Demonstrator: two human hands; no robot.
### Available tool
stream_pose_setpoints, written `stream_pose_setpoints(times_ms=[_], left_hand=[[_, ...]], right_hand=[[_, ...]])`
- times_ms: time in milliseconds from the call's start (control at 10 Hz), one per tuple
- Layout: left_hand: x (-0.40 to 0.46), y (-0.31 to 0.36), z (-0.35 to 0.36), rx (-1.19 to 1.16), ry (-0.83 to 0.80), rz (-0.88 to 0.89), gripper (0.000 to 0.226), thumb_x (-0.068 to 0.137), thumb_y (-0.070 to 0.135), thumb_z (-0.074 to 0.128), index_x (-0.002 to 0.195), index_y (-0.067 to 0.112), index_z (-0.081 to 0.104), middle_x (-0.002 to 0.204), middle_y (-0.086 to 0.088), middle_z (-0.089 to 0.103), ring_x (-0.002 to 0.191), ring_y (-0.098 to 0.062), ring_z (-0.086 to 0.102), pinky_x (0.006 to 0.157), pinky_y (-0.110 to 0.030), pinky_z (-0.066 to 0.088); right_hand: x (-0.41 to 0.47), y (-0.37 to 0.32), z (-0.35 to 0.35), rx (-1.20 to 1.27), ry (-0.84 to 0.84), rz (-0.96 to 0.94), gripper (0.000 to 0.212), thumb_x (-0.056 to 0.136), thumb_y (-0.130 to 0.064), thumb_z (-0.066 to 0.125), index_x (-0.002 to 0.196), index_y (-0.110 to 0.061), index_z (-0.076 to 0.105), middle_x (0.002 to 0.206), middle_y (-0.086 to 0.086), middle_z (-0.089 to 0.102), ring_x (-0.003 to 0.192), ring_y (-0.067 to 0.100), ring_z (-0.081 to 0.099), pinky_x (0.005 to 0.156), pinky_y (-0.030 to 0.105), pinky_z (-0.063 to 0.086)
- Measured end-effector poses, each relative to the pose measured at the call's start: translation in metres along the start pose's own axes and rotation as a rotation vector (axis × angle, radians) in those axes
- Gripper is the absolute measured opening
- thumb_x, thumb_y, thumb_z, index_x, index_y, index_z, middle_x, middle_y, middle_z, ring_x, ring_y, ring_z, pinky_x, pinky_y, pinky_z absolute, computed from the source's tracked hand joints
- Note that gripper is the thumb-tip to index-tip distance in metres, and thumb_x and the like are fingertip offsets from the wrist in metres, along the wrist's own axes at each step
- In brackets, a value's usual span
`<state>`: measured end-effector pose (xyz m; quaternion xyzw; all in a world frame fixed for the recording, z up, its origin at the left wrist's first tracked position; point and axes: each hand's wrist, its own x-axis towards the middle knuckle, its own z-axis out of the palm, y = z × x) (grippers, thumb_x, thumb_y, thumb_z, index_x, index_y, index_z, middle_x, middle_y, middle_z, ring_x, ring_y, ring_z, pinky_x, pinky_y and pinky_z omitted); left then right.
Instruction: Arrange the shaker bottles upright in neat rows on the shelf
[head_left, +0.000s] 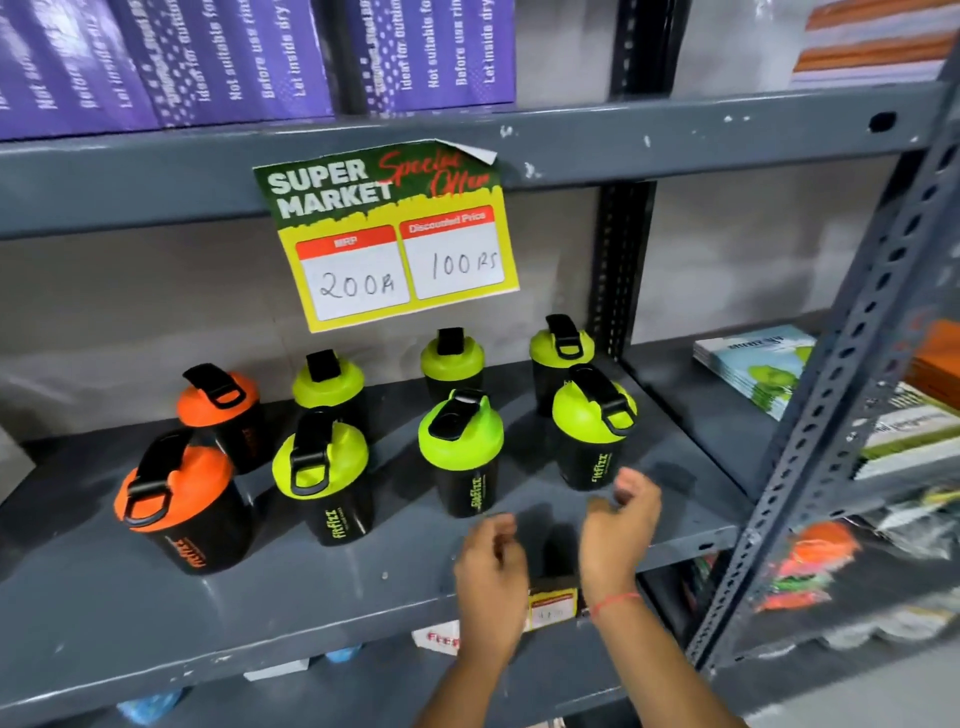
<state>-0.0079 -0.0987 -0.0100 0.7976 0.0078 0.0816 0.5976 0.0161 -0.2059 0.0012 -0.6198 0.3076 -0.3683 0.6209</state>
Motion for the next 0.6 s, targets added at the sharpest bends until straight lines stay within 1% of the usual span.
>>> stream_pose_setpoints(times_ms=[100, 200, 300, 400, 500, 600], left_hand=[[0.01, 0.021, 0.033, 0.064, -0.329, 0.019, 0.053, 0.084, -0.003, 0.046, 0.136, 0.008, 0.036, 0.141, -0.009, 0.044, 0.13, -0.023, 0.042, 0.108, -0.032, 0.033], [0.029, 0.035, 0.057, 0.149, -0.433, -0.05, 0.068, 0.085, 0.004, 0.047, 0.144, 0.014, 0.014, 0.144, -0.02, 0.039, 0.125, -0.036, 0.043, 0.102, -0.039, 0.037], [0.035, 0.037, 0.07, 0.169, -0.448, -0.091, 0.071, 0.085, 0.007, 0.048, 0.145, 0.018, 0.011, 0.137, -0.018, 0.048, 0.118, -0.032, 0.051, 0.09, -0.033, 0.041], [0.034, 0.029, 0.075, 0.153, -0.434, -0.089, 0.072, 0.084, 0.006, 0.049, 0.144, 0.02, 0.013, 0.126, -0.013, 0.058, 0.099, -0.025, 0.058, 0.073, -0.027, 0.042], [0.038, 0.025, 0.074, 0.131, -0.414, -0.068, 0.071, 0.083, 0.005, 0.049, 0.144, 0.019, 0.015, 0.12, -0.009, 0.059, 0.096, -0.021, 0.057, 0.067, -0.018, 0.035], [0.033, 0.029, 0.063, 0.079, -0.406, -0.09, 0.067, 0.085, 0.004, 0.048, 0.144, 0.016, 0.018, 0.119, -0.01, 0.058, 0.102, -0.022, 0.057, 0.075, -0.02, 0.037]], right_hand=[[0.031, 0.004, -0.011, -0.074, -0.127, 0.075, 0.054, 0.078, 0.015, 0.048, 0.129, -0.003, 0.044, 0.131, 0.018, 0.051, 0.121, 0.03, 0.047, 0.103, 0.036, 0.035], [0.05, 0.008, -0.016, -0.18, -0.313, 0.125, 0.059, 0.079, 0.01, 0.046, 0.134, -0.011, 0.041, 0.135, 0.01, 0.051, 0.126, 0.026, 0.044, 0.104, 0.034, 0.033], [0.06, 0.012, -0.016, -0.205, -0.377, 0.101, 0.059, 0.075, 0.011, 0.046, 0.128, -0.014, 0.048, 0.119, 0.005, 0.059, 0.121, 0.025, 0.049, 0.096, 0.031, 0.036], [0.062, 0.013, -0.016, -0.217, -0.399, 0.106, 0.06, 0.073, 0.01, 0.047, 0.126, -0.018, 0.05, 0.11, -0.002, 0.058, 0.116, 0.023, 0.052, 0.09, 0.027, 0.037], [0.059, 0.017, -0.018, -0.177, -0.37, 0.078, 0.06, 0.074, 0.011, 0.047, 0.128, -0.016, 0.048, 0.117, -0.001, 0.057, 0.121, 0.023, 0.049, 0.098, 0.031, 0.038], [0.052, 0.015, -0.027, -0.1, -0.277, 0.146, 0.058, 0.079, 0.01, 0.045, 0.131, -0.016, 0.045, 0.133, 0.002, 0.054, 0.122, 0.019, 0.048, 0.107, 0.042, 0.038]])
